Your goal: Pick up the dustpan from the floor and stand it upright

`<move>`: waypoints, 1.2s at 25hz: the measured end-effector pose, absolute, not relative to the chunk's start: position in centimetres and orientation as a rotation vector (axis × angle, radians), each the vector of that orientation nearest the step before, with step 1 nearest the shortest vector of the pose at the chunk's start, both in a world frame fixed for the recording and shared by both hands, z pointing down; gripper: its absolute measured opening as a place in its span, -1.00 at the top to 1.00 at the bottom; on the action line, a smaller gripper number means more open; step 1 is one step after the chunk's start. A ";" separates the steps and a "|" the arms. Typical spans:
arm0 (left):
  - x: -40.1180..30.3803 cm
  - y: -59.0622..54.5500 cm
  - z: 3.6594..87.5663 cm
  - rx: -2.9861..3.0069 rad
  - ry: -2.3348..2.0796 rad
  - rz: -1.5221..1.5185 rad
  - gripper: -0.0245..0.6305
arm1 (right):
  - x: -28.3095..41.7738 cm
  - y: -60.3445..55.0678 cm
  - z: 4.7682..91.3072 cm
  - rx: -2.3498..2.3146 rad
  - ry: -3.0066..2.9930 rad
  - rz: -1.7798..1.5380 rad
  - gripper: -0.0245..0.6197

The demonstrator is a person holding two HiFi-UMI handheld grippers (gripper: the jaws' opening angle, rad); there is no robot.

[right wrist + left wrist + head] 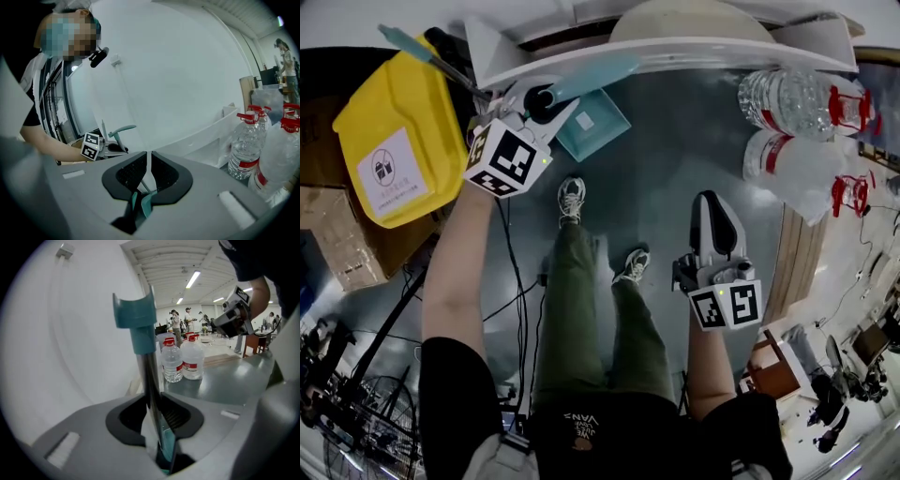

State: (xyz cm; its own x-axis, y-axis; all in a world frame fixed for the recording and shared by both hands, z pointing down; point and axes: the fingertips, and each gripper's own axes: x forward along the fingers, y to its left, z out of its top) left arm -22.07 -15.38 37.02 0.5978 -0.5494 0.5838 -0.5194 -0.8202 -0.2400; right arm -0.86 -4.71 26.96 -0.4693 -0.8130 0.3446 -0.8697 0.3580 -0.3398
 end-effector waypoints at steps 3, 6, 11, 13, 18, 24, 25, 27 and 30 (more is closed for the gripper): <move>-21.4 -15.5 37.1 -2.766 0.937 -1.028 0.48 | -1.5 -4.7 27.0 1.536 -2.502 0.747 0.82; -21.1 -15.7 37.1 -2.772 0.978 -1.024 0.48 | -2.1 -4.7 26.8 1.523 -2.514 0.755 0.82; -20.6 -14.8 37.0 -2.827 1.016 -1.028 0.38 | -2.8 -4.3 25.5 1.501 -2.541 0.767 0.82; -20.9 -14.7 36.6 -2.843 1.065 -1.018 0.38 | -2.9 -4.3 24.6 1.496 -2.552 0.761 0.82; -21.9 -13.5 34.2 -2.854 1.180 -0.968 0.38 | -3.0 -4.1 22.0 1.478 -2.581 0.728 0.82; -22.6 -11.0 28.6 -2.853 1.342 -0.817 0.38 | -3.4 -3.7 18.0 1.440 -2.640 0.700 0.82; -22.6 -10.6 27.2 -2.853 1.379 -0.773 0.38 | -3.6 -3.6 17.2 1.427 -2.652 0.688 0.82; -22.4 -9.7 24.3 -2.847 1.431 -0.687 0.38 | -3.9 -3.3 15.6 1.404 -2.673 0.660 0.82; -21.9 -8.1 19.9 -2.818 1.491 -0.581 0.38 | -4.0 -2.7 13.3 1.374 -2.703 0.627 0.82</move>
State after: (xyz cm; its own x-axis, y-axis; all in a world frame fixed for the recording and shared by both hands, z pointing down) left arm -21.89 -8.07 19.93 0.5136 -0.7805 0.3564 -0.8158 -0.5729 -0.0790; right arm -3.98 -2.68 13.27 -0.6055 -0.7652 0.2188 -0.7834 0.5245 -0.3335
